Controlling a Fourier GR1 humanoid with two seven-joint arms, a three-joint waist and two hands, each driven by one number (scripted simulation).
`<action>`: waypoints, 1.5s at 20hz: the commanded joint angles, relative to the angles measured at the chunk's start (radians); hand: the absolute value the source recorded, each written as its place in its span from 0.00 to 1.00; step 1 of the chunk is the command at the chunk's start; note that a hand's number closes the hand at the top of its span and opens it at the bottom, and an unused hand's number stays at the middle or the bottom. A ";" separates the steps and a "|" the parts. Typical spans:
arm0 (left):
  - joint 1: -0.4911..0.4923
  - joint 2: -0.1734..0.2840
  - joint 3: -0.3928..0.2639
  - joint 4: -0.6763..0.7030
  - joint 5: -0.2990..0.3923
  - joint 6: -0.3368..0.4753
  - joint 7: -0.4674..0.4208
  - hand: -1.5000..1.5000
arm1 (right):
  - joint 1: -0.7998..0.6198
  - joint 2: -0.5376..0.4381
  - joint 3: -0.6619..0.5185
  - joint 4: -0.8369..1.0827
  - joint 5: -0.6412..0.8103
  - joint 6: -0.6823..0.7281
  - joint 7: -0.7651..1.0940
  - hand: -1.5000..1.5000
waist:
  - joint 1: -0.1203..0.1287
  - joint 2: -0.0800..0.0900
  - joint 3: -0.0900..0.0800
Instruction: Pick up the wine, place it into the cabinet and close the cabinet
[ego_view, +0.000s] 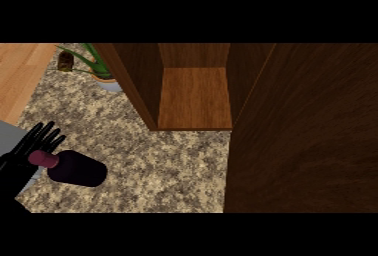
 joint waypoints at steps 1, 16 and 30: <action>-0.014 -0.014 -0.007 0.094 -0.084 -0.031 -0.100 0.00 | 0.028 -0.029 -0.041 -0.210 -0.097 -0.012 0.111 0.00 | -0.006 0.000 -0.001; -0.070 0.010 -0.083 0.286 -0.284 0.015 -0.354 0.00 | -0.074 0.000 -0.030 -0.097 -0.048 -0.029 0.116 0.00 | 0.004 0.002 -0.001; -0.121 0.017 -0.147 0.444 -0.311 0.051 -0.467 0.00 | 0.031 0.017 -0.002 -0.169 -0.031 0.003 0.080 0.00 | -0.008 0.000 -0.001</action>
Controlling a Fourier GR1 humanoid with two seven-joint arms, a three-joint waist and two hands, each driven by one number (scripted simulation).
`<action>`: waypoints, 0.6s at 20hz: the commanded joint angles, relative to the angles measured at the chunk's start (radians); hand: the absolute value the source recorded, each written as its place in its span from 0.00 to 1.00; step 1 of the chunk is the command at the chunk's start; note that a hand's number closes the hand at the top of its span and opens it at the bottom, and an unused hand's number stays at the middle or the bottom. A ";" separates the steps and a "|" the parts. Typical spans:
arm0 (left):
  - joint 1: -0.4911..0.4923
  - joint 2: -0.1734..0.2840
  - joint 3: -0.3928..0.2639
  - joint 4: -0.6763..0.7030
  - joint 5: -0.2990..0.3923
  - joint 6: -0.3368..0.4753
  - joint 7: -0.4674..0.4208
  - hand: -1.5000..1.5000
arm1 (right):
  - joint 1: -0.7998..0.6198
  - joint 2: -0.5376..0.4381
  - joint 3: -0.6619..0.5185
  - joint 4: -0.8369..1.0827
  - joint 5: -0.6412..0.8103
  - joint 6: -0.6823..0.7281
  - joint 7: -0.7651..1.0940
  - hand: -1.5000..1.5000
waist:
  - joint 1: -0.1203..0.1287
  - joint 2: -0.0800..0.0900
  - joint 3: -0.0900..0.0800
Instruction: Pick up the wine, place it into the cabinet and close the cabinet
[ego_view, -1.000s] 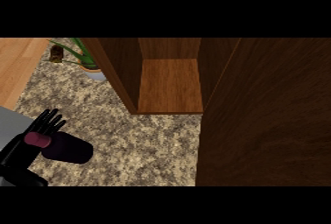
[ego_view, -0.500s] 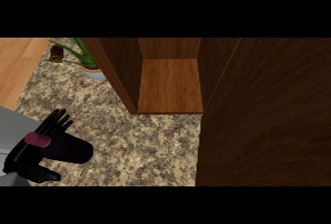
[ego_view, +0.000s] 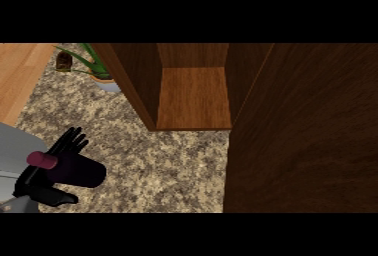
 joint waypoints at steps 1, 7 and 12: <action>-0.022 -0.012 -0.021 0.035 0.007 -0.093 -0.088 0.00 | 0.024 0.011 0.019 -0.155 -0.028 -0.028 0.065 0.00 | 0.002 -0.001 0.000; -0.065 -0.039 -0.047 0.110 0.006 -0.066 -0.133 0.00 | 0.001 0.008 0.006 -0.117 -0.049 -0.015 0.050 0.00 | -0.002 0.001 0.000; -0.042 0.000 -0.078 0.134 0.036 -0.195 -0.148 1.00 | 0.031 0.000 -0.030 -0.088 -0.079 0.018 0.008 0.00 | -0.010 0.002 -0.001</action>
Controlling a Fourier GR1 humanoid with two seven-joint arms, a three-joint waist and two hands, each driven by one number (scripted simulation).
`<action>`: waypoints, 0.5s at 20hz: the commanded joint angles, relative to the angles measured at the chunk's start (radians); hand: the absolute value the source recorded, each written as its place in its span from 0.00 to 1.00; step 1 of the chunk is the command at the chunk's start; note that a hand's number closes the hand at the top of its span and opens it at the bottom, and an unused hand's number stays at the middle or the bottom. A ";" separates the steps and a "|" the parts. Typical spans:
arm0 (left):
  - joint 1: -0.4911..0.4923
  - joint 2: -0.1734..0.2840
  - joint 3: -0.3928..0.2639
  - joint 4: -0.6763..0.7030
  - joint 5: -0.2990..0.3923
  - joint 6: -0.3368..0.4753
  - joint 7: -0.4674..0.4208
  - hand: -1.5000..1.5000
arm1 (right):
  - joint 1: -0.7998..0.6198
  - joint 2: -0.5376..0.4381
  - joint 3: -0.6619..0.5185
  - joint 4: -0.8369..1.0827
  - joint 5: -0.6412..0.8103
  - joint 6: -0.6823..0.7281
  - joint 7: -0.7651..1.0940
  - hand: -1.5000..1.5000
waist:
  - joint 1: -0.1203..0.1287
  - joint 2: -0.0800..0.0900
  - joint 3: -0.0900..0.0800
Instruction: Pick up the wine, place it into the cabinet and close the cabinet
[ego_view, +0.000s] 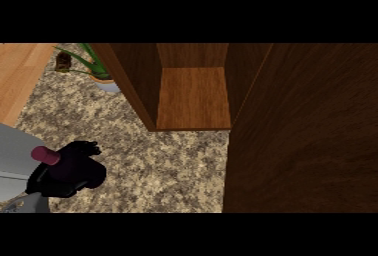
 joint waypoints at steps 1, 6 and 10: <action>0.019 0.013 -0.044 0.015 -0.003 -0.196 -0.116 1.00 | 0.005 -0.001 -0.022 -0.106 -0.081 -0.011 0.048 0.00 | 0.002 0.000 -0.001; 0.005 -0.019 -0.119 -0.043 -0.072 -0.105 -0.193 1.00 | -0.043 0.010 -0.001 -0.091 -0.035 -0.041 0.074 0.00 | 0.005 0.000 -0.002; 0.038 -0.032 -0.188 -0.149 -0.161 0.041 -0.299 1.00 | 0.060 -0.007 -0.032 -0.101 -0.081 0.027 0.007 0.00 | 0.001 -0.001 0.000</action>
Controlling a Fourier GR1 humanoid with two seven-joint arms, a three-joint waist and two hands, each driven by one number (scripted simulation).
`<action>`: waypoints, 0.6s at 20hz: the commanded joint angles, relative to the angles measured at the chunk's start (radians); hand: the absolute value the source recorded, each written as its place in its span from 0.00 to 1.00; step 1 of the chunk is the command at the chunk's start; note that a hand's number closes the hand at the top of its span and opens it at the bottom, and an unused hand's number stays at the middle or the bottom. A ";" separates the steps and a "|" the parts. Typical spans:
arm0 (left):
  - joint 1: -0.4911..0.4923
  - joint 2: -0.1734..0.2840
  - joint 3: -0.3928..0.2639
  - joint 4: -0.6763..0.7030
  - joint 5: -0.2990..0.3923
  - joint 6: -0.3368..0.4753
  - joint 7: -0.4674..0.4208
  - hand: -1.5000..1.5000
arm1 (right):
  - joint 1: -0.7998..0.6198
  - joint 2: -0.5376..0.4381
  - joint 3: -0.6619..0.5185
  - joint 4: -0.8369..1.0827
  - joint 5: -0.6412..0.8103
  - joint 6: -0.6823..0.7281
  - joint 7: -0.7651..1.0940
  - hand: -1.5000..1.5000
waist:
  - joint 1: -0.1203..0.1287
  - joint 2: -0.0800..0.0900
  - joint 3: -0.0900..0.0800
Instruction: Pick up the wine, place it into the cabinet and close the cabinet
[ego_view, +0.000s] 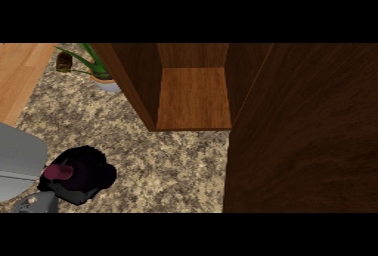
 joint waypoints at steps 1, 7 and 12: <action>0.030 -0.017 -0.016 -0.032 -0.039 0.006 -0.203 1.00 | 0.011 -0.014 -0.023 -0.131 -0.082 -0.010 0.076 0.00 | 0.005 0.000 0.000; 0.083 -0.160 0.130 -0.137 0.083 0.399 -0.055 1.00 | 0.036 0.008 -0.008 -0.094 -0.050 -0.012 0.034 0.00 | 0.022 -0.006 0.003; 0.189 -0.213 0.091 -0.321 0.036 0.494 -0.124 1.00 | 0.055 -0.006 -0.033 -0.106 -0.081 0.014 0.026 0.00 | 0.019 -0.002 0.003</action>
